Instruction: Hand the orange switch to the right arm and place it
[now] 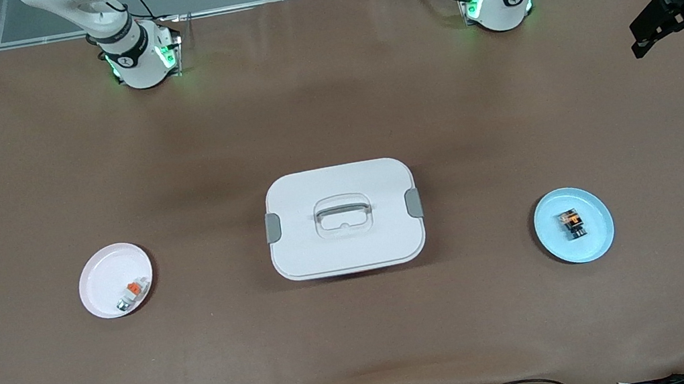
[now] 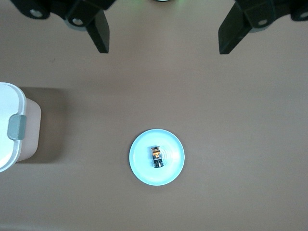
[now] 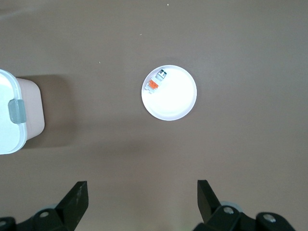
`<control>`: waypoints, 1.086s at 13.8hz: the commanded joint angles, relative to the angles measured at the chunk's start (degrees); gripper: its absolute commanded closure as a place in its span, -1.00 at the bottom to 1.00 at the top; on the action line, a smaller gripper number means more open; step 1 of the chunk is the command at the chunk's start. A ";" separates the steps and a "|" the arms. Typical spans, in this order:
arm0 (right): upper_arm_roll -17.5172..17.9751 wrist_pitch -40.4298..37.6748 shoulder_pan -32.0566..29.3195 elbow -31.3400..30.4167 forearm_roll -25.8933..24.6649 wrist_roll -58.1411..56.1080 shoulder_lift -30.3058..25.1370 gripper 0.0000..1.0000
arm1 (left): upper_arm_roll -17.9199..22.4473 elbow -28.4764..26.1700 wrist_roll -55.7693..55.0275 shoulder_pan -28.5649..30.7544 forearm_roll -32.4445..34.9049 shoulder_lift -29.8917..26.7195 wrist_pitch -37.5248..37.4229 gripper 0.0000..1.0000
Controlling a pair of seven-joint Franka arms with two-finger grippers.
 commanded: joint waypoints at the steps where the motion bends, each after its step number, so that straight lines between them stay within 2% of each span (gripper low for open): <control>1: 0.35 -0.56 -0.45 0.05 -0.17 -0.22 -0.55 -1.00 | 0.09 0.68 1.18 0.13 -0.19 -0.37 -0.63 -1.00; 8: 0.35 -0.56 -0.37 0.05 -0.17 -0.22 -0.64 -1.00 | 0.35 0.42 -0.75 0.30 -1.15 0.24 -0.45 -1.00; 10: 0.44 -0.56 -0.28 0.05 -0.17 -0.13 -0.64 -1.00 | 0.35 0.59 -1.11 0.21 -0.36 3.21 0.77 -1.00; 13: 0.44 -0.56 -0.19 0.05 -0.17 -0.21 -0.64 -1.00 | 0.17 -2.30 0.73 0.39 -0.10 7.52 7.52 -1.00; 15: 0.44 -0.56 -0.28 0.05 -0.17 -0.21 -0.64 -1.00 | 0.00 -3.09 6.68 -0.49 -0.10 12.00 12.18 -1.00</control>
